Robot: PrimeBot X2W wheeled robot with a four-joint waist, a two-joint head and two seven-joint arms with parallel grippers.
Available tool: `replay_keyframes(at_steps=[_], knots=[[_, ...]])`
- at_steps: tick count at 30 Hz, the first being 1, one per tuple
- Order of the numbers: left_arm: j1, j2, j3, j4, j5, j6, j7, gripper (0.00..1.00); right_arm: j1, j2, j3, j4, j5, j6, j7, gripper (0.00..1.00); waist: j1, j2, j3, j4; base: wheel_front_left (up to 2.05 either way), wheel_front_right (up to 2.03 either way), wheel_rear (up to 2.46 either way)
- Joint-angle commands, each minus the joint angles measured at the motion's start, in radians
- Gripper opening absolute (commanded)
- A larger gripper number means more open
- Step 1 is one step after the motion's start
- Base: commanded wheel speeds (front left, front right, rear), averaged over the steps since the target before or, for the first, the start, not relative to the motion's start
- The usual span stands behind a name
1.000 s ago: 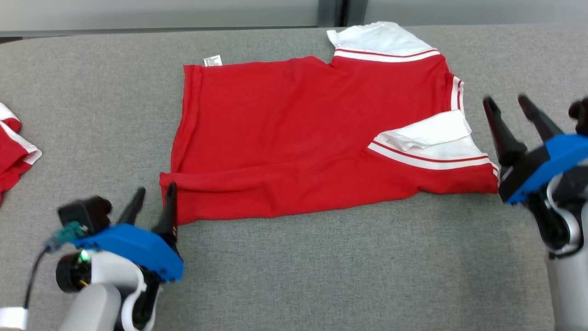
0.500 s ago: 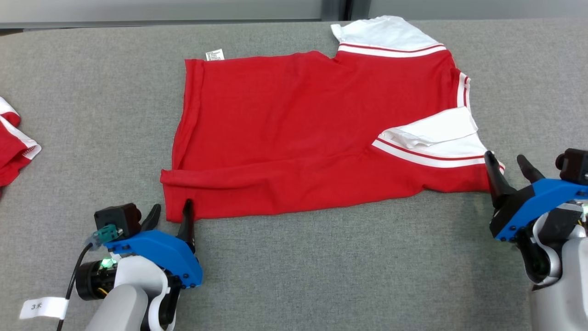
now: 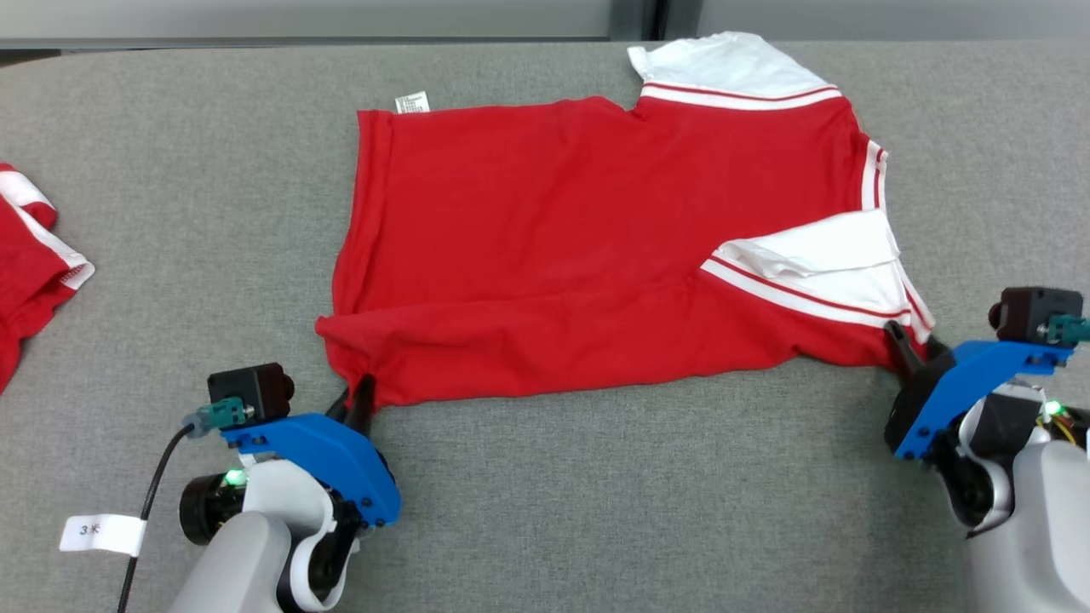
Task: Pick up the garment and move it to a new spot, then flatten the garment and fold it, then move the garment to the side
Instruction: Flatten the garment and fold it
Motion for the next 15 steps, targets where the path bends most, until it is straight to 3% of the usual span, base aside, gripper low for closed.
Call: replay_keyframes(at_steps=[1,8,15], knots=[[0.067,-0.027,-0.033,0.044,-0.019,-0.011,0.040,0.00,0.052,0.021,0.013,0.004,0.008,0.003,0.003,0.00,0.0001,0.0000,-0.012,-0.002,0.00,0.00,0.00],[0.111,0.023,0.041,-0.059,-0.068,-0.006,0.009,0.00,0.158,0.013,-0.011,-0.197,0.033,0.002,-0.025,0.00,0.0001,0.0000,-0.072,-0.014,0.00,0.00,0.00],[0.239,0.093,0.068,-0.227,-0.091,0.042,0.072,0.00,0.333,0.014,-0.038,-0.369,0.117,0.002,0.023,0.00,0.0001,0.0000,-0.119,-0.020,0.00,0.00,0.00]])
